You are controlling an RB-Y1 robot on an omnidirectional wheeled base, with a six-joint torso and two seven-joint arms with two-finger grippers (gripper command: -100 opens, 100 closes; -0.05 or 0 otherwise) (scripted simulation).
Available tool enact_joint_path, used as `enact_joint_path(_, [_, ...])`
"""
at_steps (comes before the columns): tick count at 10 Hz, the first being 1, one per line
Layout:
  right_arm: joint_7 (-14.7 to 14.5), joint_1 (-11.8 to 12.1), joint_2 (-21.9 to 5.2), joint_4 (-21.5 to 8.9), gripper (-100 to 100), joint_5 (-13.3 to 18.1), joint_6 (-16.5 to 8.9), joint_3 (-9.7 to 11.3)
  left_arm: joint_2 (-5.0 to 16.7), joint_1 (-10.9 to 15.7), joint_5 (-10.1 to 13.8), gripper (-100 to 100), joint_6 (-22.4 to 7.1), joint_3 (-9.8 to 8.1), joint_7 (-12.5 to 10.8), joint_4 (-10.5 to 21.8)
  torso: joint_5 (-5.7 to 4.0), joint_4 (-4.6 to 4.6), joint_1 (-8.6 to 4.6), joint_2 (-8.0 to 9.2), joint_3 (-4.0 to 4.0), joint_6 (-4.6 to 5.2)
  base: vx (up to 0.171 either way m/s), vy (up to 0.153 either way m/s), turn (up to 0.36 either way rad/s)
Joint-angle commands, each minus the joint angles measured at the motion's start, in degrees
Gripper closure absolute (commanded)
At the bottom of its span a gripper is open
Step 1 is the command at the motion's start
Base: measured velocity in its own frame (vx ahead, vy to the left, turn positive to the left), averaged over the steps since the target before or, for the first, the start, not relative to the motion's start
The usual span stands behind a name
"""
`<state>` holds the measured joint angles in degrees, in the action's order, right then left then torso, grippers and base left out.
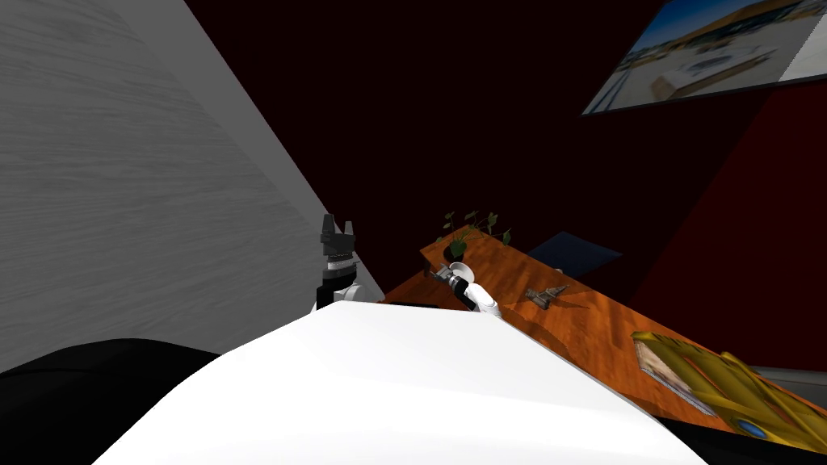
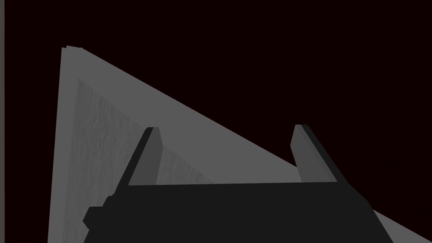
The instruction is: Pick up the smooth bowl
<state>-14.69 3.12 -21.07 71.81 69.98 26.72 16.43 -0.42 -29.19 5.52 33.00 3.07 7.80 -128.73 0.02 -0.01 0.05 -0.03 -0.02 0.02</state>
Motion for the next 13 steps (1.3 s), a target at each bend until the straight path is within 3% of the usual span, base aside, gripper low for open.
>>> enact_joint_path(1, [-0.1,-1.3,-1.0,-2.9,-100,2.9,-0.8,1.2,0.0,0.0,0.0,0,0.0,0.00,0.0,0.0,0.00,0.00,0.00,0.00,0.00,0.00,0.009,0.019,0.014])
enact_joint_path(2, [-0.1,-1.3,-1.0,-3.2,-100,4.3,-0.8,1.2,0.0,0.0,0.0,0,0.0,0.00,0.0,0.0,0.00,0.00,0.00,0.00,0.00,0.00,0.007,0.015,0.004])
enact_joint_path(3, [-0.3,-2.5,-2.0,-6.0,-100,5.9,-1.3,2.0,0.0,0.0,0.0,0,0.0,0.00,0.0,0.0,0.00,0.00,0.00,0.00,0.00,-0.01,0.009,0.020,0.020])
enact_joint_path(4, [-0.3,-2.5,-2.0,-6.1,-100,7.4,-1.3,2.0,0.0,0.0,0.0,0,0.0,0.00,0.0,0.0,0.00,0.00,0.01,0.01,0.00,0.00,0.008,0.019,0.002])
enact_joint_path(5, [-0.5,-3.7,-3.0,-9.0,-100,8.8,-1.7,2.7,0.0,0.0,0.0,0,0.0,0.00,0.0,0.0,0.00,0.00,0.02,0.00,0.00,0.00,0.007,0.023,0.010])
enact_joint_path(6, [-0.5,-3.7,-3.0,-9.0,-100,10.3,-1.7,2.7,0.0,0.0,0.0,0,0.0,0.00,0.0,0.0,0.01,0.00,0.02,0.00,0.00,0.00,0.007,0.017,0.008])
enact_joint_path(7, [-0.6,-4.8,-4.0,-11.3,-100,12.2,-2.2,3.5,0.0,0.0,0.0,0,0.0,0.00,0.0,0.0,0.00,0.00,0.01,0.02,0.01,0.01,0.011,0.020,0.016])
enact_joint_path(8, [-0.6,-4.8,-4.0,-11.7,-100,12.8,-2.2,3.5,0.0,0.0,0.0,0,0.0,0.00,0.0,0.0,0.00,0.00,0.01,0.00,0.00,0.00,0.008,0.016,0.004])
enact_joint_path(9, [-0.8,-5.9,-5.0,-14.4,-100,14.6,-2.6,4.2,0.0,0.0,0.0,0,0.0,0.00,0.0,0.0,0.00,0.01,0.00,0.01,0.01,0.00,0.005,0.017,0.012])
enact_joint_path(10, [-0.8,-5.9,-5.0,-14.4,-100,15.9,-2.6,4.2,0.0,0.0,0.0,0,0.0,0.00,0.0,0.0,0.00,0.00,0.00,0.02,0.01,0.00,0.005,0.014,0.005])
enact_joint_path(11, [-0.9,-6.9,-6.0,-16.3,-100,17.8,-3.0,4.9,0.0,0.0,0.0,0,0.0,0.00,0.0,0.0,0.00,0.01,-0.01,0.03,0.02,0.00,0.007,0.017,0.012])
enact_joint_path(13, [-0.9,-6.9,-6.0,-16.8,-100,18.5,-3.0,4.9,0.0,0.0,0.0,0,0.0,0.00,0.0,0.0,0.00,0.01,-0.01,0.02,0.01,0.00,0.005,0.009,0.002])
